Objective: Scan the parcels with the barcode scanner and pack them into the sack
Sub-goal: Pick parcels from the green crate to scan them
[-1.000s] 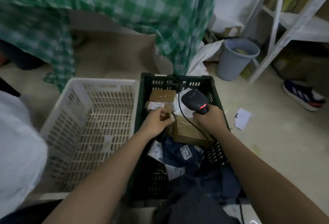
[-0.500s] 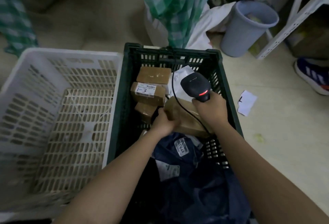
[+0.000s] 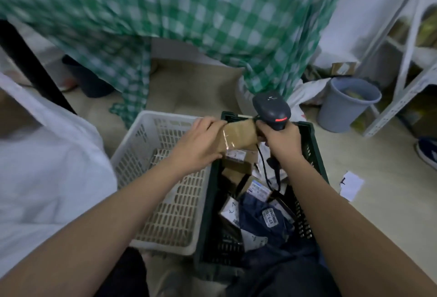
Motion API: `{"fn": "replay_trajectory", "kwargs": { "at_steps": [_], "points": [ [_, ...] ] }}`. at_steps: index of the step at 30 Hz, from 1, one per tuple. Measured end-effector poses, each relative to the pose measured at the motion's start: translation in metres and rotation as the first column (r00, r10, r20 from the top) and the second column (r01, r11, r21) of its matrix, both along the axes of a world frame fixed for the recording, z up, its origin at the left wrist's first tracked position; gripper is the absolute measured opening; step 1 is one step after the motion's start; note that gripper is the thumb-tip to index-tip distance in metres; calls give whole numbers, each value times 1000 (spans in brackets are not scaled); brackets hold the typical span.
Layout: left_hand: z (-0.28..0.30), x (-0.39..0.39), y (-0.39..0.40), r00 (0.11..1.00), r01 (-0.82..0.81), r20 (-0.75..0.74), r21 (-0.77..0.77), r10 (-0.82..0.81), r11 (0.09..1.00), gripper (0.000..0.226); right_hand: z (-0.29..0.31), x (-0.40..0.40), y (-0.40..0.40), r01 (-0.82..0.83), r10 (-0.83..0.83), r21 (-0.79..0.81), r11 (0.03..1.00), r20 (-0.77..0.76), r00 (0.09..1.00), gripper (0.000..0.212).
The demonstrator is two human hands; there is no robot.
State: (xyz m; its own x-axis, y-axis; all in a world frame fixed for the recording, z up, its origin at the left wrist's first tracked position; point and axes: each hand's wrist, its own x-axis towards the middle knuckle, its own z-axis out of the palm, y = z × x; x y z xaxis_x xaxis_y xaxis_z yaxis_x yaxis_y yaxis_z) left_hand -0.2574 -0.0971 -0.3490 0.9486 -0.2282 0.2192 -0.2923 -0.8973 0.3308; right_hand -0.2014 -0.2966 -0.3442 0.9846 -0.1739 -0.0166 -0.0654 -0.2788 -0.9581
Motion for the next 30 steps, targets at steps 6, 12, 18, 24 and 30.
{"fn": "replay_trajectory", "kwargs": {
  "at_steps": [6, 12, 18, 24, 30],
  "points": [
    [-38, -40, 49, 998, 42, -53, 267, -29, 963, 71, -42, -30, 48, -94, 119, 120, 988, -216, 969, 37],
    [-92, -54, 63, 948, -54, -318, -186, -8, 981, 55, -93, -42, 64, -166, 130, -77, 983, -350, 928, 30],
    [-78, -34, 42, 792, -590, -549, -575, 268, 566, 70, -108, -34, 59, -184, 120, -150, 971, -356, 927, 31],
    [-78, -21, 51, 637, -760, -770, -621, 31, 191, 43, -109, -32, 63, -172, 157, -13, 985, -350, 923, 26],
    [-41, -20, 70, 767, -575, -639, -639, 65, 511, 69, -66, -31, 59, -153, 158, 49, 987, -117, 981, 19]
  ]
}}
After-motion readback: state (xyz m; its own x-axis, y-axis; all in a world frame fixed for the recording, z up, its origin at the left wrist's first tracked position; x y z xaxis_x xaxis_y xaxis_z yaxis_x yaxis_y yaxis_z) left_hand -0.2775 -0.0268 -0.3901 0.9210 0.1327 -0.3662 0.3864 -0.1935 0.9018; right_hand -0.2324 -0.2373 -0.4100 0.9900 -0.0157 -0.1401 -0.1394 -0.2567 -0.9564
